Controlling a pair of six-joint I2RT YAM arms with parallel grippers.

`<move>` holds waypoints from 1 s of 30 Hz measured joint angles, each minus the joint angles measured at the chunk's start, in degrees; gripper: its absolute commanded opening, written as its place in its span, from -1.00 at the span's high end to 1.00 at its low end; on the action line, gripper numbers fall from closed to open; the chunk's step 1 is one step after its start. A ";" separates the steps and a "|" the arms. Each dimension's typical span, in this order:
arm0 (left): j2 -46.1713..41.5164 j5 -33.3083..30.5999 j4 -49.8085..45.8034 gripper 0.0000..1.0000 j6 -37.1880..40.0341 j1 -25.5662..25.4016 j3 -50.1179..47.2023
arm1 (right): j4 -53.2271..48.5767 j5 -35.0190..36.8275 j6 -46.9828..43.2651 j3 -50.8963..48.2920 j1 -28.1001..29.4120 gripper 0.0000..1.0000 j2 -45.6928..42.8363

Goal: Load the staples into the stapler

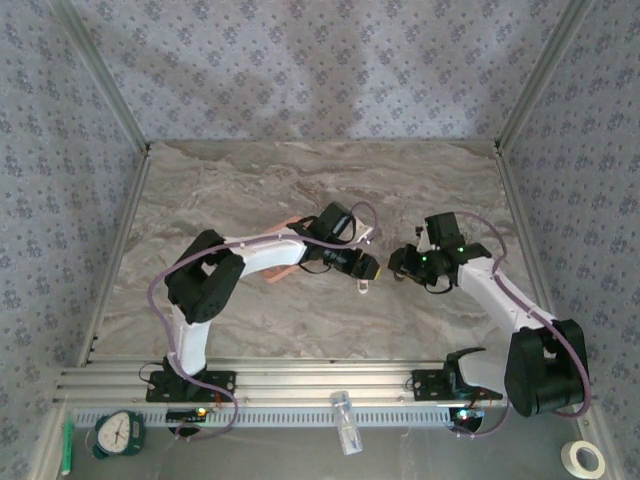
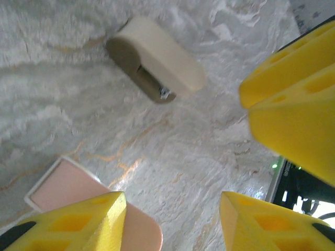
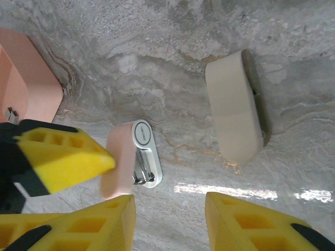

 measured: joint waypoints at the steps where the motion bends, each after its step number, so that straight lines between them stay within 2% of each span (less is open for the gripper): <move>1: 0.00 0.04 -0.02 -0.02 0.00 -0.07 -0.55 | 0.11 0.04 0.17 0.00 0.37 0.16 -0.15; 6: -3.17 -0.59 1.27 -0.12 -0.55 -0.22 -3.52 | 0.22 0.70 1.09 0.00 2.34 0.15 -0.83; 12: -9.75 -4.81 3.19 -0.22 -2.67 -0.07 -8.68 | 1.60 1.27 3.45 0.00 6.08 0.15 -0.42; 19: -15.91 -9.70 7.10 -0.21 -5.01 2.82 -14.93 | 4.17 1.25 4.72 0.02 9.81 0.22 5.95; 30: -16.74 -11.21 9.01 -0.22 -6.10 3.87 -17.29 | 4.85 1.25 4.68 1.70 11.41 0.25 11.76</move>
